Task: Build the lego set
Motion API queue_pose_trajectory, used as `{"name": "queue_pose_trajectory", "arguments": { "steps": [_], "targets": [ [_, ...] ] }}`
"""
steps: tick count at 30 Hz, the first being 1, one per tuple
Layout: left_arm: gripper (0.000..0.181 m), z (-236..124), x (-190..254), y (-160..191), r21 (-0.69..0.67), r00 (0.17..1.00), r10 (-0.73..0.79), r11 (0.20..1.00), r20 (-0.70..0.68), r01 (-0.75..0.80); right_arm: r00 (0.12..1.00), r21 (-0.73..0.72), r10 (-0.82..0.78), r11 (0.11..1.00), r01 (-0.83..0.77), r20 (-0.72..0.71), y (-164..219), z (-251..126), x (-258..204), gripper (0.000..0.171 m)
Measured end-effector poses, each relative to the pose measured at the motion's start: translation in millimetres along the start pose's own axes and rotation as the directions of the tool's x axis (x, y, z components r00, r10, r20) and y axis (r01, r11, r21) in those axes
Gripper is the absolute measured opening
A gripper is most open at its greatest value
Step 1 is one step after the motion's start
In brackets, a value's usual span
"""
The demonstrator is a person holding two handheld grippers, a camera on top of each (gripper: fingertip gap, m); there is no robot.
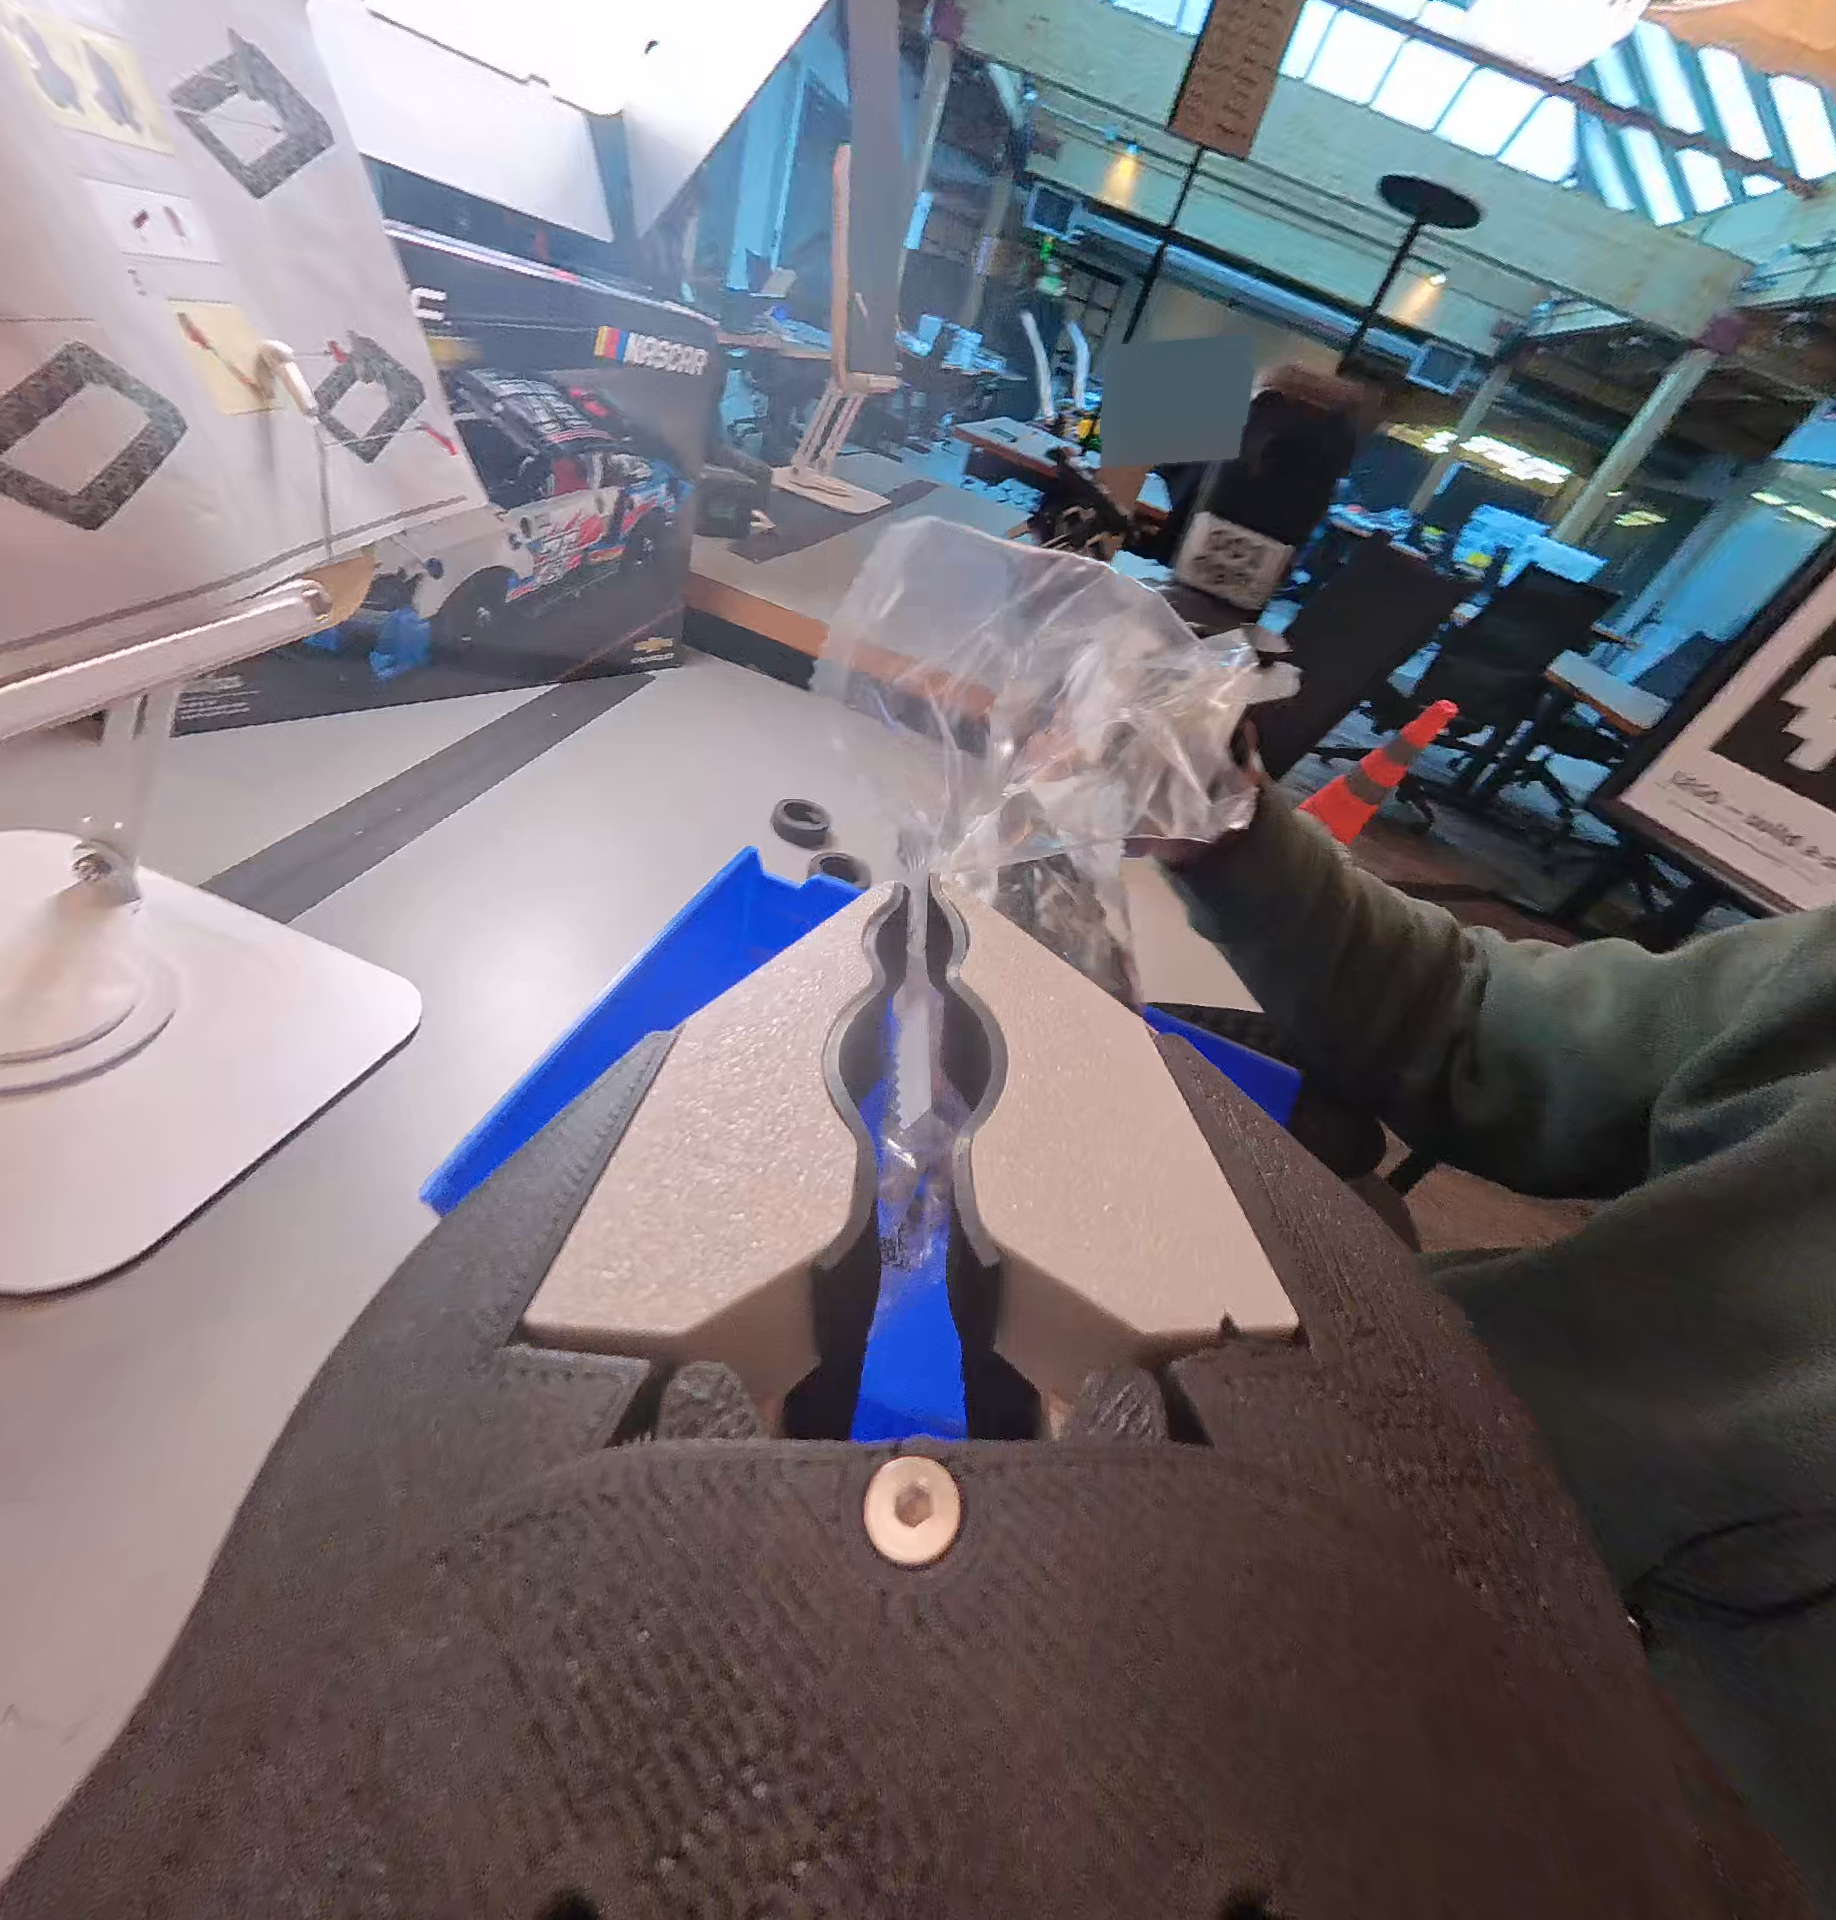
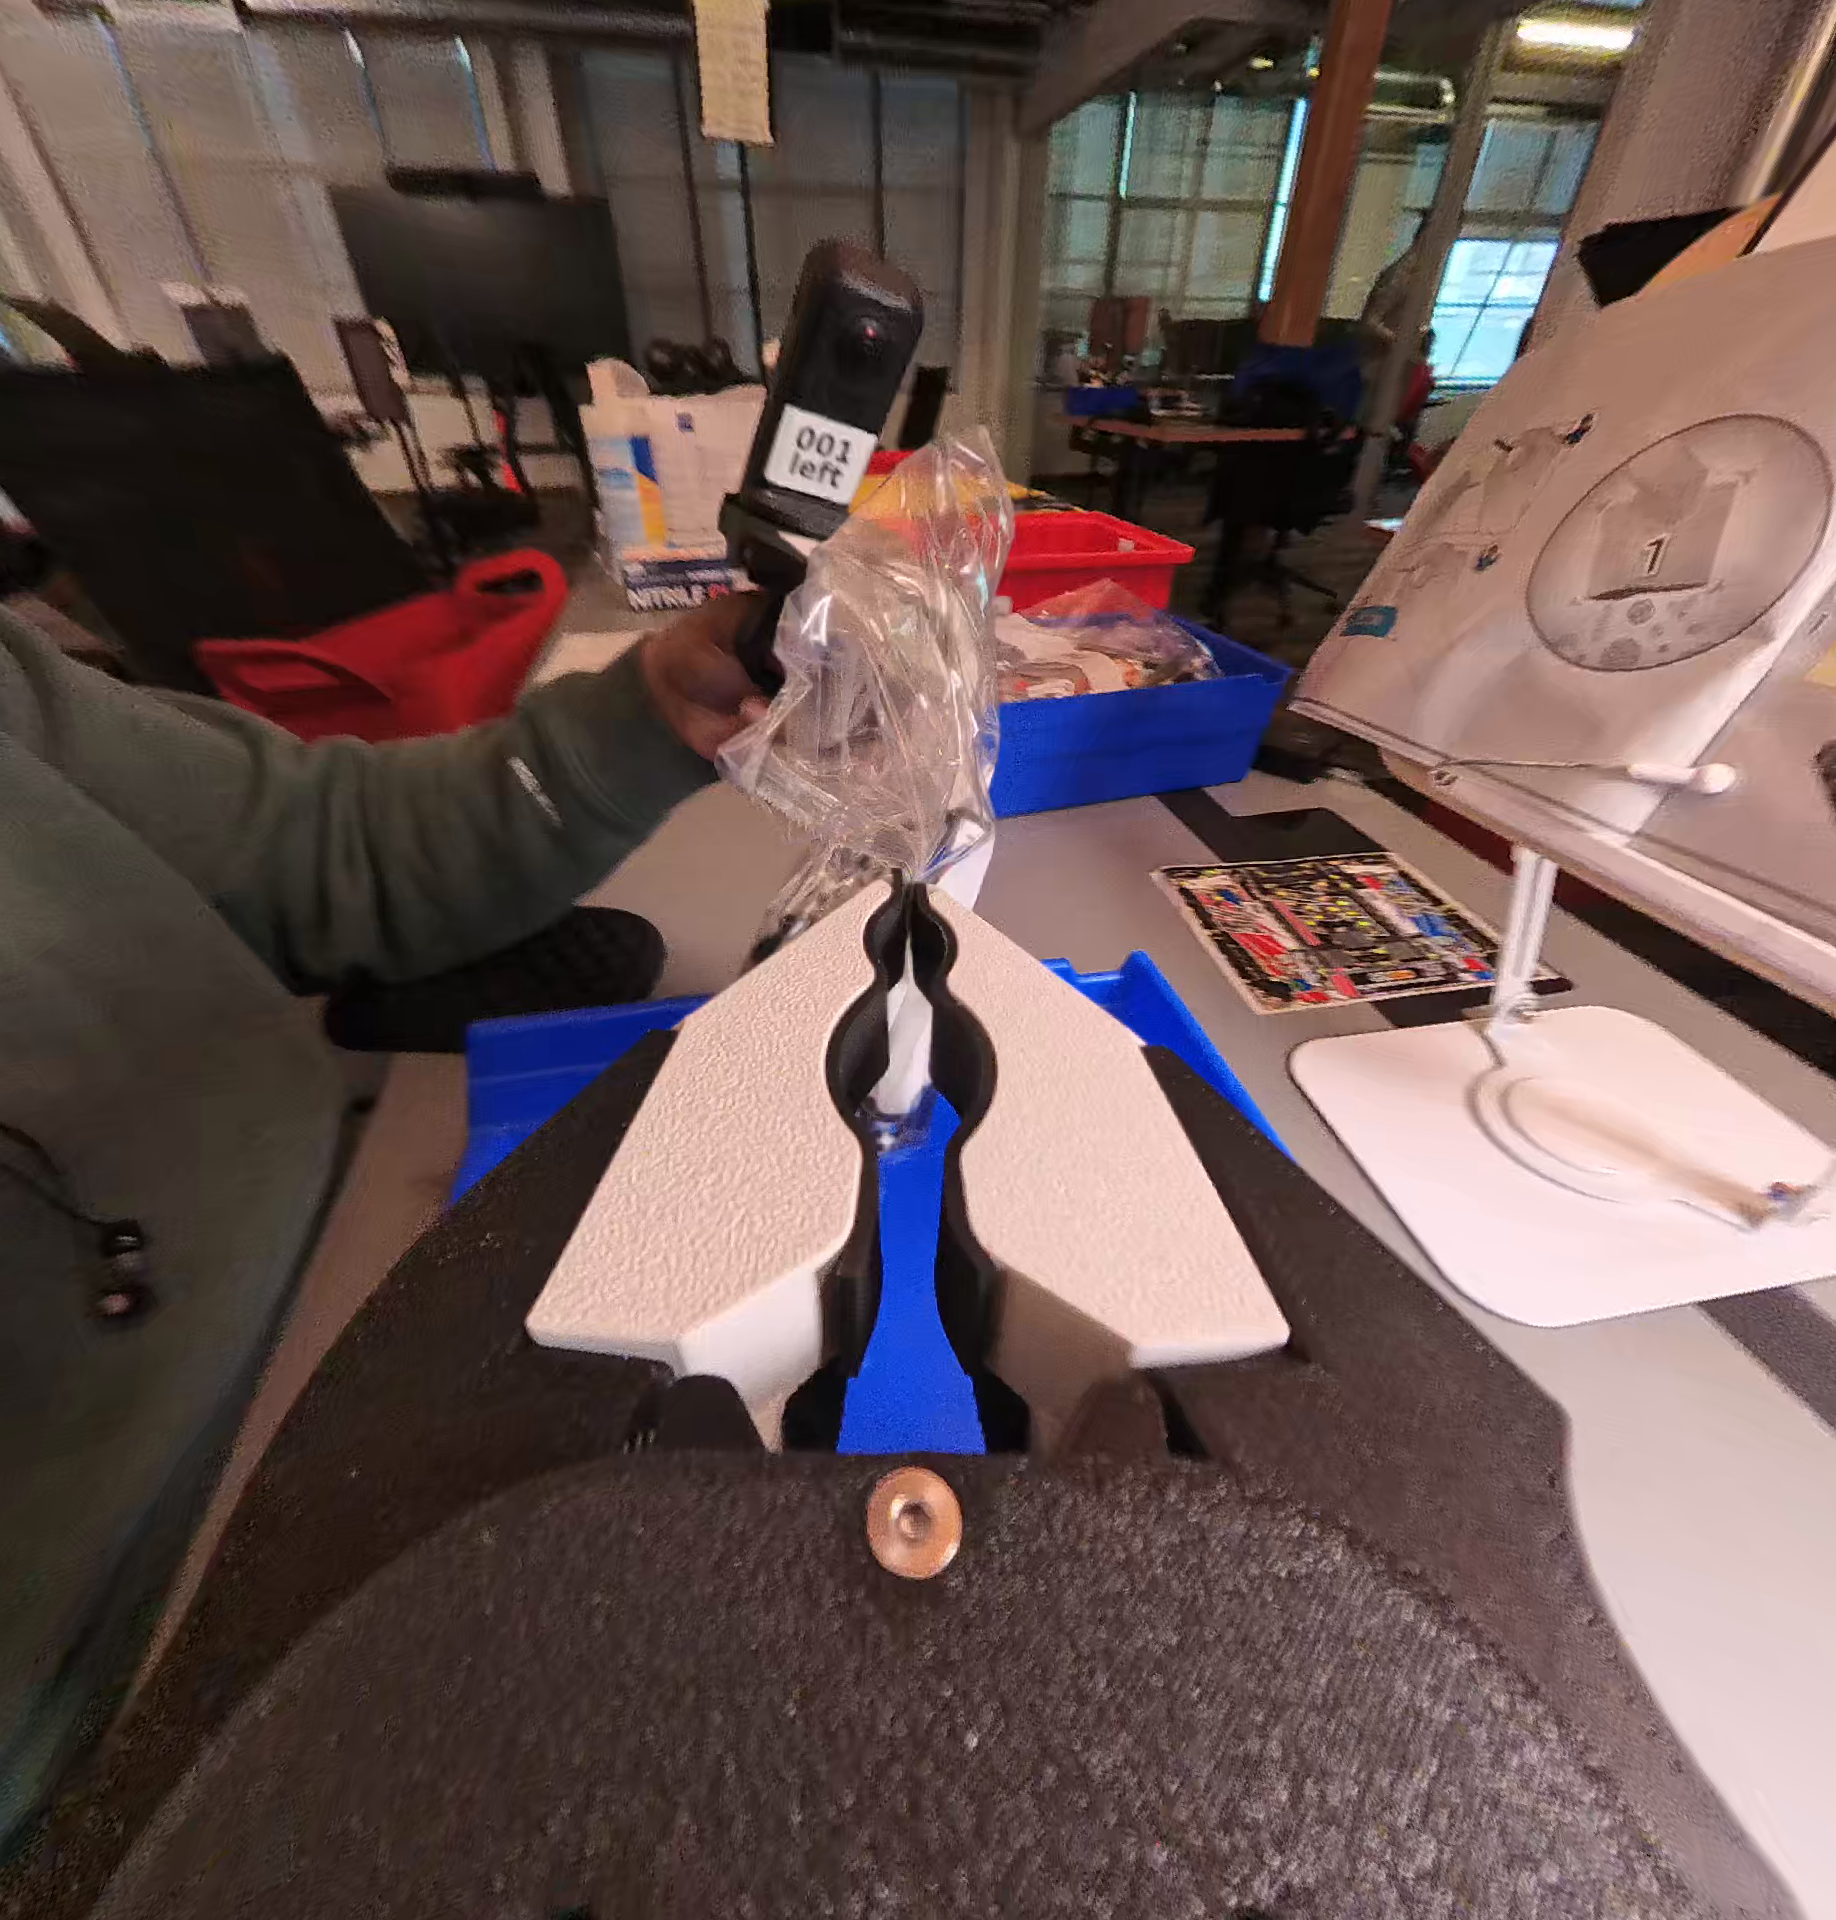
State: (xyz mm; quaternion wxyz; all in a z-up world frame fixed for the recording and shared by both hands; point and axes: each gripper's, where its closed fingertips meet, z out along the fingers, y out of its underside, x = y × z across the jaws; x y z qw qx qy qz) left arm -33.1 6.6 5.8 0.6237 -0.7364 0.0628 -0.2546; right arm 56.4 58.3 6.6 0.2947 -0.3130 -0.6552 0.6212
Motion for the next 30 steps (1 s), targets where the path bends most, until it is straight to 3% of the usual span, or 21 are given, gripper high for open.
{"name": "queue_pose_trajectory", "arguments": {
  "steps": [6, 10, 15, 23, 26, 28, 30],
  "targets": [
    [0.000, -5, 17, -14, 0.030, 0.997, 0.030, 0.999, -0.071, -0.028, 0.956, 0.116, 0.268, 0.952, -0.282, 0.120, -14, -20, 15, 0.000],
    [0.000, -5, 17, -15, 0.038, 0.998, 0.056, 0.998, -0.043, -0.054, 0.940, 0.115, 0.310, 0.938, -0.326, 0.139, -16, -19, 22, 0.000],
    [0.000, -9, 9, -9, 0.003, 0.998, -0.009, 1.000, -0.060, 0.009, 0.950, 0.033, 0.273, 0.959, -0.281, 0.152, -9, -13, 23, 0.000],
    [0.000, -9, 14, -10, 0.005, 0.994, -0.062, 0.998, -0.091, 0.063, 0.931, 0.025, 0.348, 0.935, -0.353, 0.109, 8, -11, 40, 0.000],
    [0.000, -9, 12, -9, 0.001, 0.997, -0.050, 0.999, -0.060, 0.050, 0.943, 0.020, 0.333, 0.943, -0.333, 0.020, 21, -11, 51, 0.000],
    [0.000, -13, 8, -10, 0.007, 0.998, -0.049, 0.999, -0.032, 0.049, 0.957, 0.019, 0.278, 0.961, -0.278, -0.081, 28, -15, 58, 0.007],
    [0.000, -15, 5, -11, 0.009, 0.999, -0.042, 0.999, -0.005, 0.042, 0.974, -0.010, 0.194, 0.981, -0.196, -0.119, 29, -12, 46, 0.027]
  ]
}}
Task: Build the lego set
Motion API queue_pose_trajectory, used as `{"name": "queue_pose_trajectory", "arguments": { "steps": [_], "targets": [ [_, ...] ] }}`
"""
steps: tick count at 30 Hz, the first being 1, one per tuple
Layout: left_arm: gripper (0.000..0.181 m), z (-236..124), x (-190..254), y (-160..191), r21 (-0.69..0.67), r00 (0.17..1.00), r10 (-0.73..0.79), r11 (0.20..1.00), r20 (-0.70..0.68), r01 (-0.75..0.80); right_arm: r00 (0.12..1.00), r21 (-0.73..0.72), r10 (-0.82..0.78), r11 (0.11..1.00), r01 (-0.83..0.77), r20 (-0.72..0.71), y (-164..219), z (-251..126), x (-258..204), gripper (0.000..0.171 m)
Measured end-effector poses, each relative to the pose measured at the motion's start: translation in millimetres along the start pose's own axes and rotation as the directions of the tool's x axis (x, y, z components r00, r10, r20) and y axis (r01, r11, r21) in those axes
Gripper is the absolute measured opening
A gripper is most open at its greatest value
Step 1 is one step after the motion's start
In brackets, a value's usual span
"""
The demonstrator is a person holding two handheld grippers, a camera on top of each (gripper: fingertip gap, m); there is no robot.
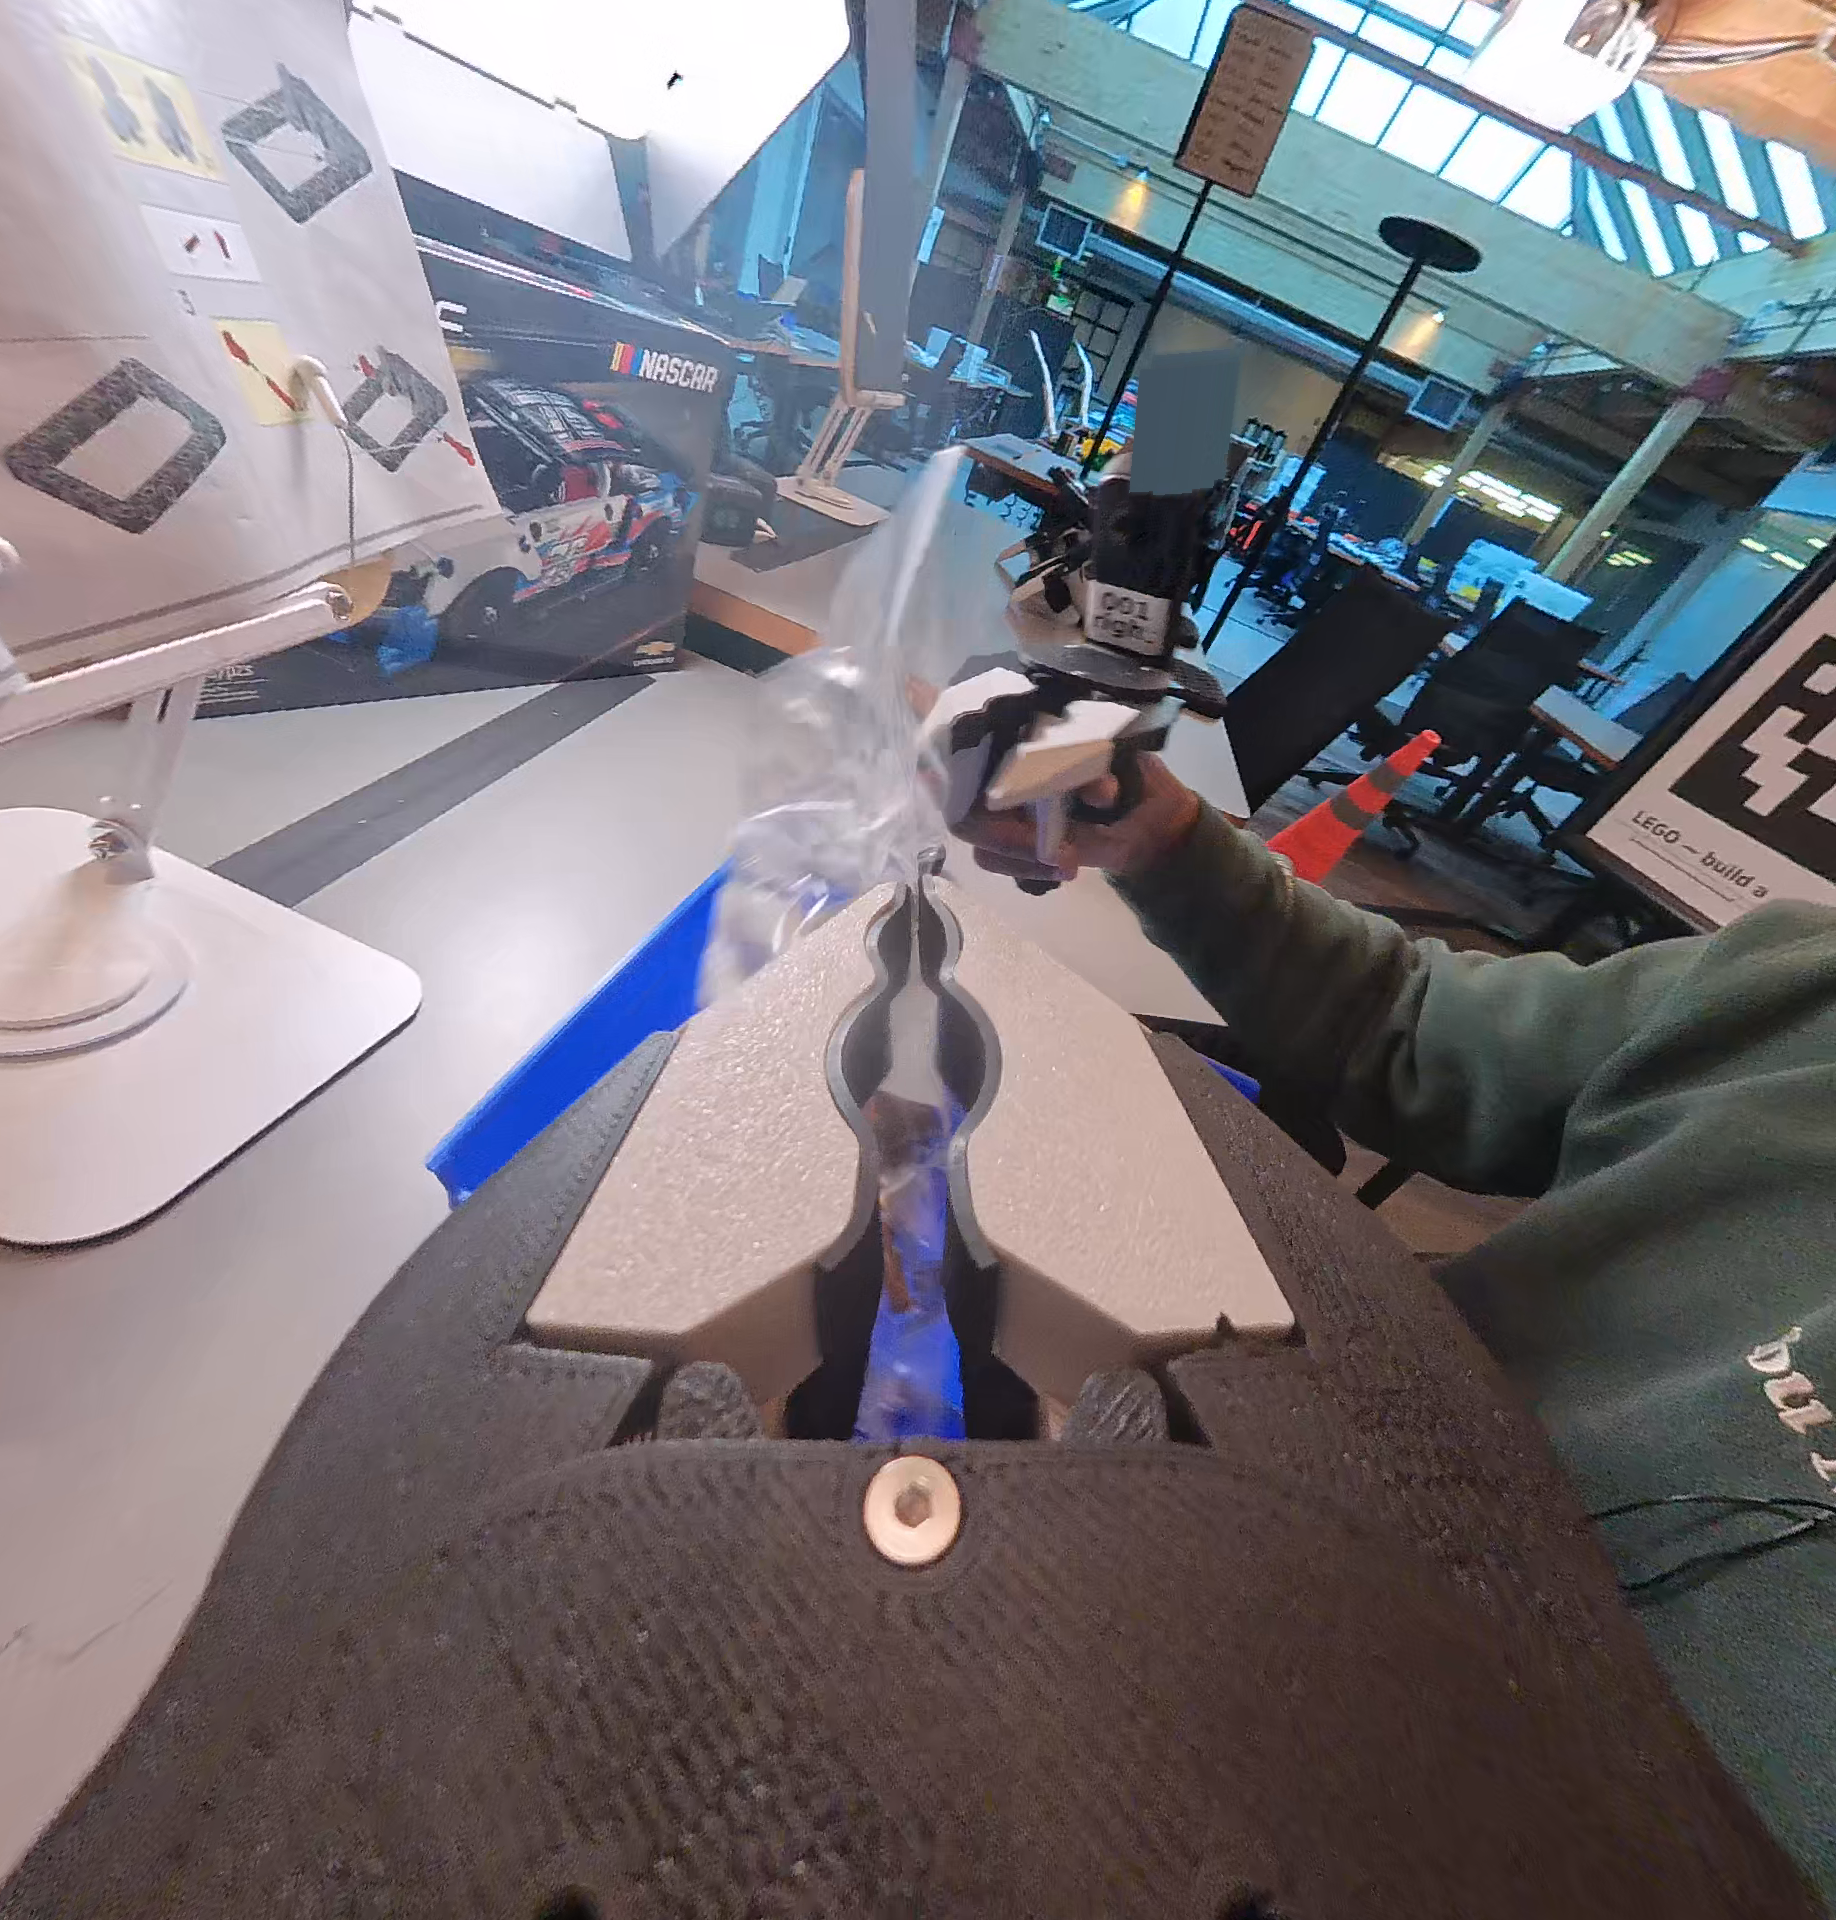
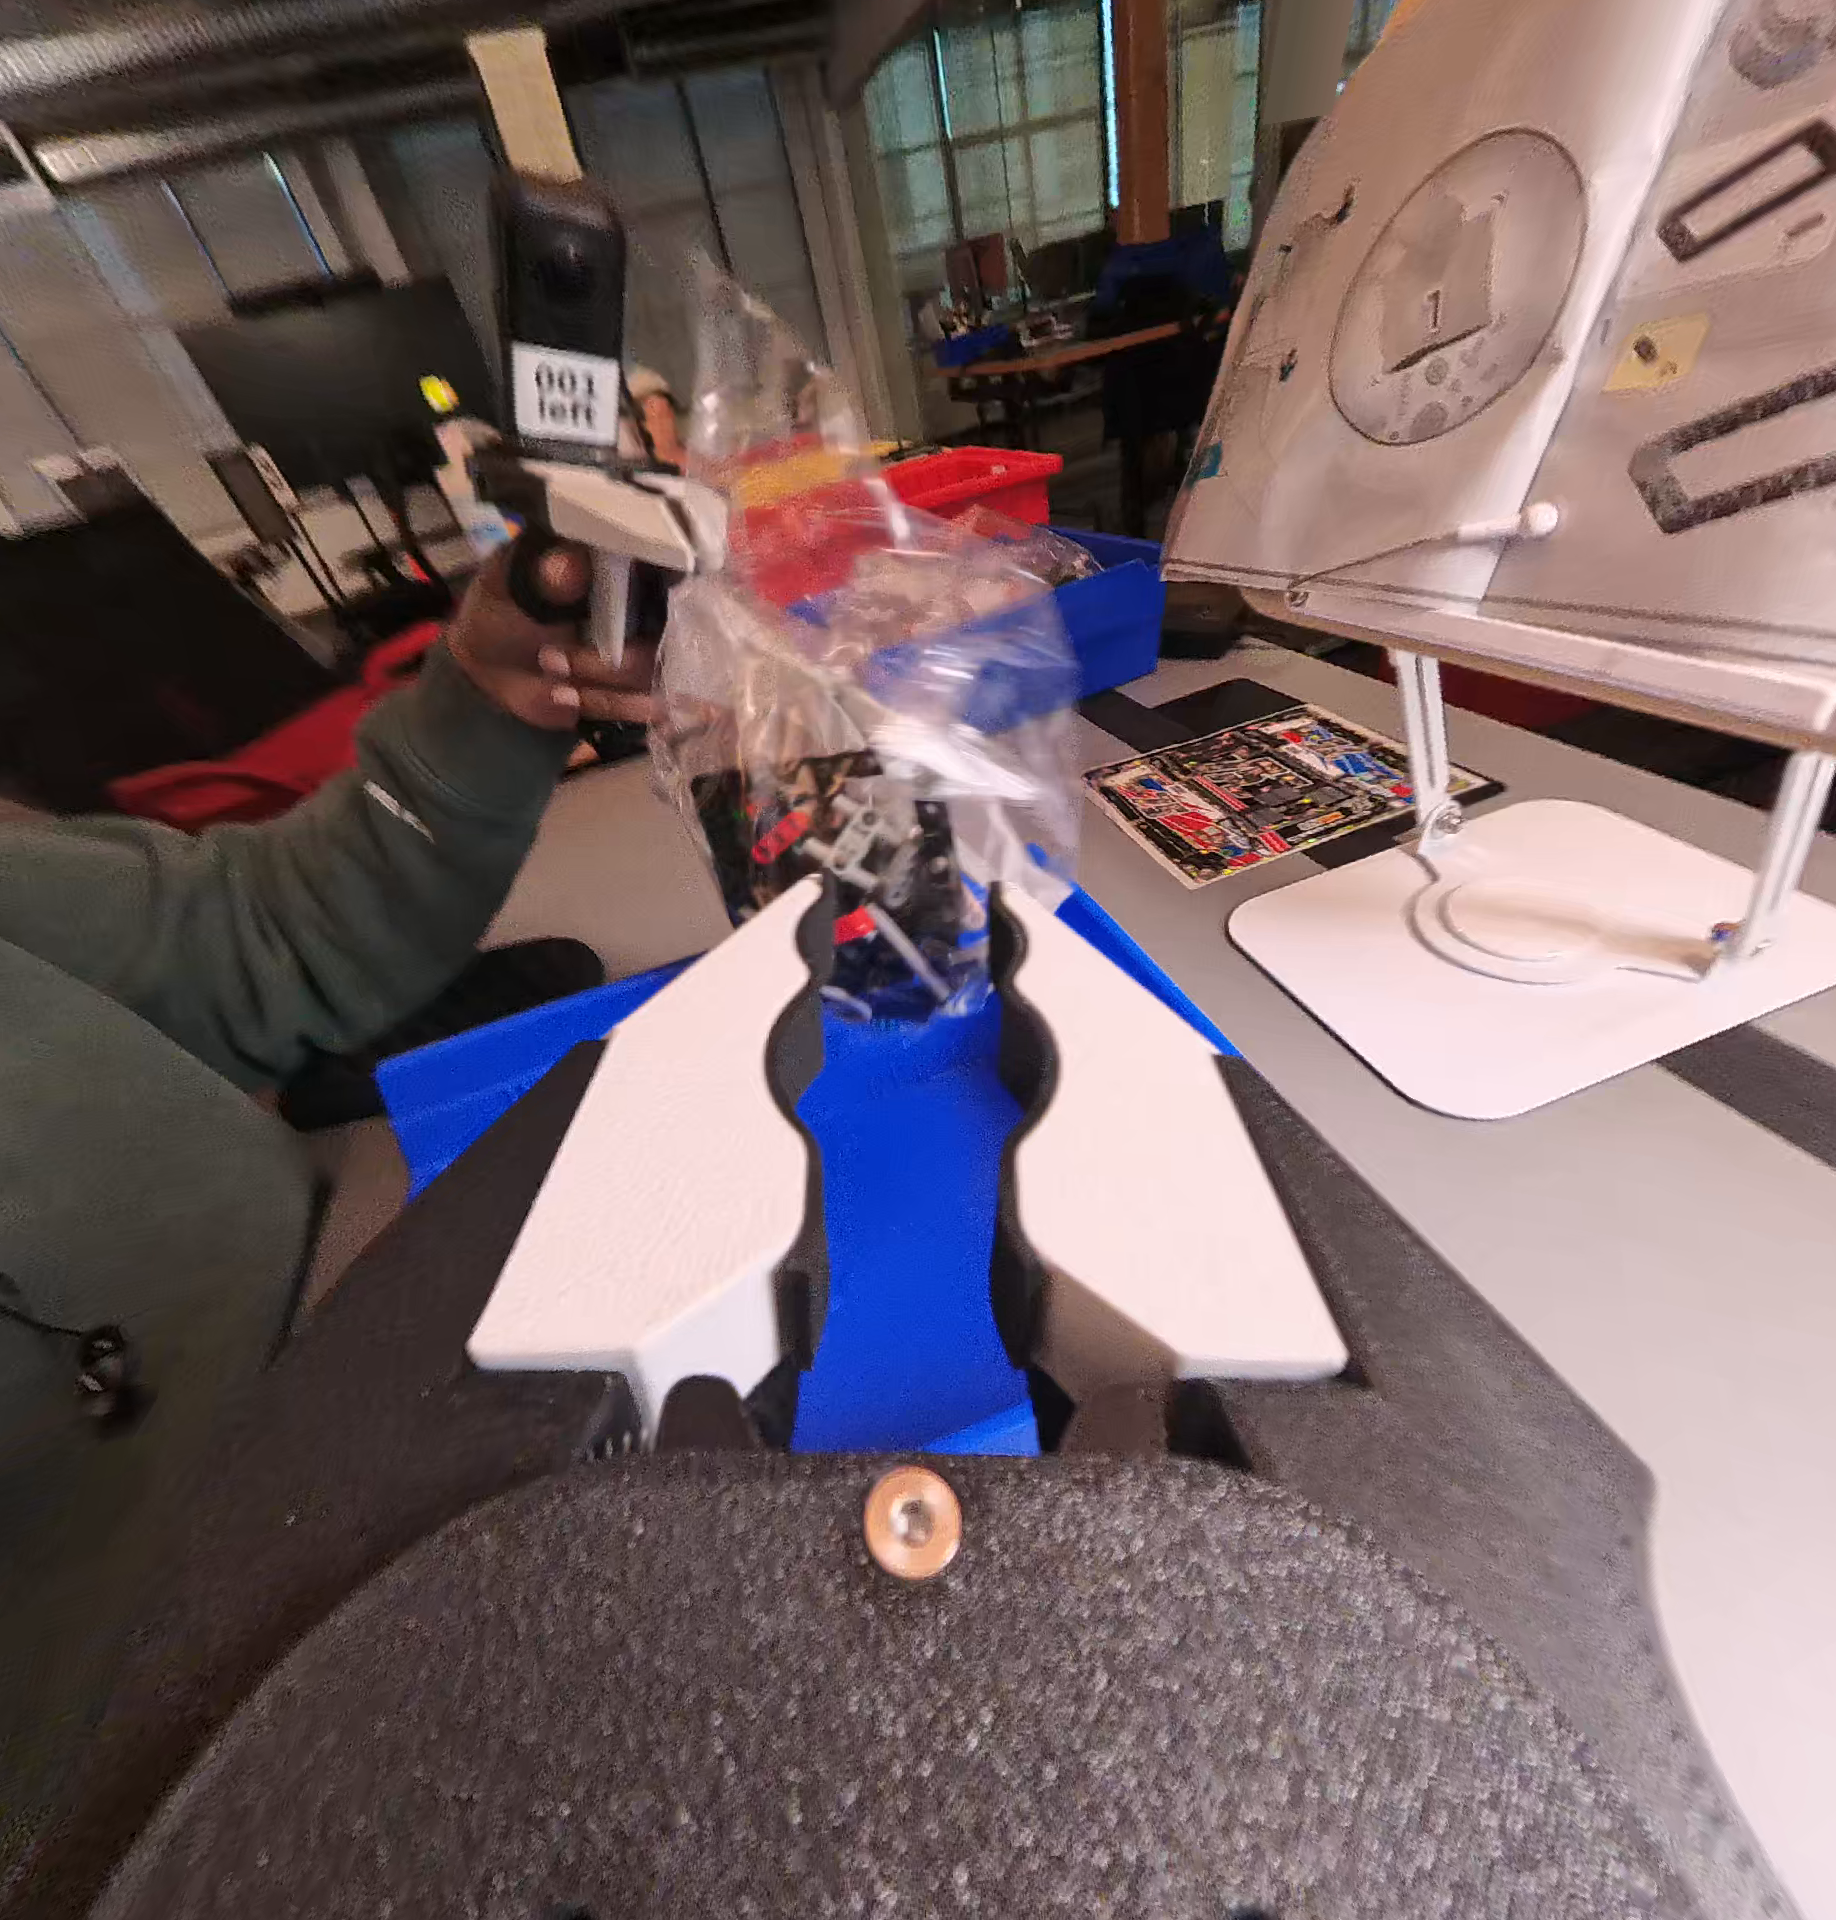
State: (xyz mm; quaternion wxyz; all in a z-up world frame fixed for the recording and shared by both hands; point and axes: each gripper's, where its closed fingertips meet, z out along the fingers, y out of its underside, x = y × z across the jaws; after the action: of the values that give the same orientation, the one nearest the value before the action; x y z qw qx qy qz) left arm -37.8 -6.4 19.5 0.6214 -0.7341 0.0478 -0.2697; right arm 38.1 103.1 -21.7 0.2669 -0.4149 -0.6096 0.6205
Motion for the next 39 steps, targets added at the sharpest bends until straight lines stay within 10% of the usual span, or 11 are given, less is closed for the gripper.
{"name": "queue_pose_trajectory", "arguments": {
  "steps": [4, 8, 11, 13, 32, 39],
  "targets": [
    [0.000, 6, 4, 1, -0.014, 1.000, 0.022, 1.000, -0.008, -0.022, 0.965, -0.075, -0.211, 0.977, 0.201, -0.158, -1, 22, -10, 0.075],
    [0.000, 9, 17, 4, -0.034, 0.996, 0.062, 0.997, -0.057, -0.064, 0.956, -0.060, -0.201, 0.979, 0.192, -0.212, -15, 44, 8, 0.080],
    [0.000, 5, 24, 4, -0.037, 0.993, 0.087, 0.995, -0.074, -0.090, 0.978, -0.082, -0.200, 0.977, 0.195, -0.054, -8, 54, 1, 0.017],
    [0.000, -3, 19, 1, -0.034, 0.994, 0.093, 0.995, -0.054, -0.095, 0.967, -0.051, -0.254, 0.966, 0.254, 0.006, -14, 47, -10, 0.008],
    [0.000, -19, -14, -6, 0.040, 0.996, 0.067, 0.997, -0.050, -0.065, 0.912, -0.113, -0.383, 0.909, 0.400, 0.145, -40, 2, -68, 0.000],
    [0.000, -32, 10, -4, 0.092, 0.939, 0.315, 0.948, -0.140, -0.305, 0.802, -0.170, -0.543, 0.791, 0.588, 0.248, 27, 31, -146, 0.001]
  ]
}}
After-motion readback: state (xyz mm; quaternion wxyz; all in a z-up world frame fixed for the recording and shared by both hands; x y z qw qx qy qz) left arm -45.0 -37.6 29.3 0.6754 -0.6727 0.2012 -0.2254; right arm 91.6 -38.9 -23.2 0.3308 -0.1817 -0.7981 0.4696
